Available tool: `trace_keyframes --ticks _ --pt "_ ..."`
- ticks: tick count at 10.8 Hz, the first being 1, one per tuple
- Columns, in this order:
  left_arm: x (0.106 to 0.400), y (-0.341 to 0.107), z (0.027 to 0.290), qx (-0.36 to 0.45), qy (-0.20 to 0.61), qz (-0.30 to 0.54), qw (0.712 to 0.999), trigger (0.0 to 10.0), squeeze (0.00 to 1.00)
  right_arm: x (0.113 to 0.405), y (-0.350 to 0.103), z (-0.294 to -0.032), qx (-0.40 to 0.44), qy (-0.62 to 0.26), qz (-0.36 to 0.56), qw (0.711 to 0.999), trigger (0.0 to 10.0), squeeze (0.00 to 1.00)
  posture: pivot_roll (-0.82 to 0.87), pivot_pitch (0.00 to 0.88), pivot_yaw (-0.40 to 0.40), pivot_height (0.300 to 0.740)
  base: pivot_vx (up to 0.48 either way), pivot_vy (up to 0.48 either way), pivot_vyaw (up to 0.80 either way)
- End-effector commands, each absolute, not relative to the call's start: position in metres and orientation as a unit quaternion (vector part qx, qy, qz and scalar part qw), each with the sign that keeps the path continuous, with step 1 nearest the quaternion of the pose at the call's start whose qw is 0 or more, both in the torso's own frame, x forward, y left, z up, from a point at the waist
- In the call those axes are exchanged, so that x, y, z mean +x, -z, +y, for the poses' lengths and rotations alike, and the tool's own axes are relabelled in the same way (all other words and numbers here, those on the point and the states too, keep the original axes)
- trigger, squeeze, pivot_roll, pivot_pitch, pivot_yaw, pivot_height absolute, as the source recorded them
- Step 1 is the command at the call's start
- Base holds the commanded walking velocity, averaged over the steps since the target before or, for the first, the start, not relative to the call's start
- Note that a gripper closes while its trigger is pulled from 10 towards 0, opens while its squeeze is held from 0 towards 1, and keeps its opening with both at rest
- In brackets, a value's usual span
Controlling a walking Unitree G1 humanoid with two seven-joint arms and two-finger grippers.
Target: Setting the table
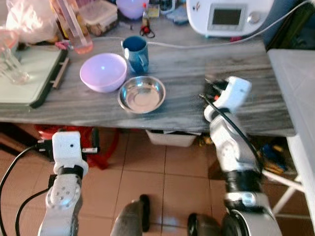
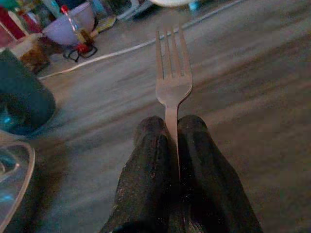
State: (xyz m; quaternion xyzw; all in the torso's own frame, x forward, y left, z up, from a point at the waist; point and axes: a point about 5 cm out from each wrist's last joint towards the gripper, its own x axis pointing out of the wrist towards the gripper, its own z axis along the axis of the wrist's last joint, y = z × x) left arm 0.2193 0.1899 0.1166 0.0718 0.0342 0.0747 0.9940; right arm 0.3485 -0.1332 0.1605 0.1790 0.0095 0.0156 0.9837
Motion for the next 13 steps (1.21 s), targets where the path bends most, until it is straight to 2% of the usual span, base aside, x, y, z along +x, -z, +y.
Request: trace_keyframes --ticks 1,4,6,8,13 --pt "0.217 -0.119 0.194 0.082 -0.076 0.038 0.993 10.0 0.00 0.351 -0.157 -0.127 0.187 -0.019 0.028 0.982 10.0 0.00 0.12 0.248 0.100 0.740 0.000 0.000 0.00" --pt "0.216 -0.121 0.198 0.091 -0.073 0.044 0.992 10.0 0.00 0.358 -0.153 -0.104 0.215 -0.036 0.059 0.974 10.0 0.00 0.14 0.252 0.107 0.740 0.000 0.000 0.00" --pt "0.216 -0.121 0.196 0.090 -0.070 0.045 0.992 10.0 0.00 0.362 -0.155 -0.089 0.211 -0.059 0.068 0.973 10.0 0.00 0.13 0.251 0.107 0.740 0.000 0.000 0.00" --pt "0.213 -0.118 0.184 0.081 -0.043 0.051 0.995 10.0 0.00 0.364 -0.149 -0.075 0.176 -0.083 0.116 0.974 10.0 0.00 0.13 0.239 0.097 0.740 0.000 0.000 0.00" --pt "0.215 -0.114 0.179 0.067 -0.040 0.055 0.995 10.0 0.00 0.368 -0.143 -0.088 0.111 -0.077 0.161 0.978 10.0 0.00 0.11 0.235 0.076 0.740 0.000 0.000 0.00"
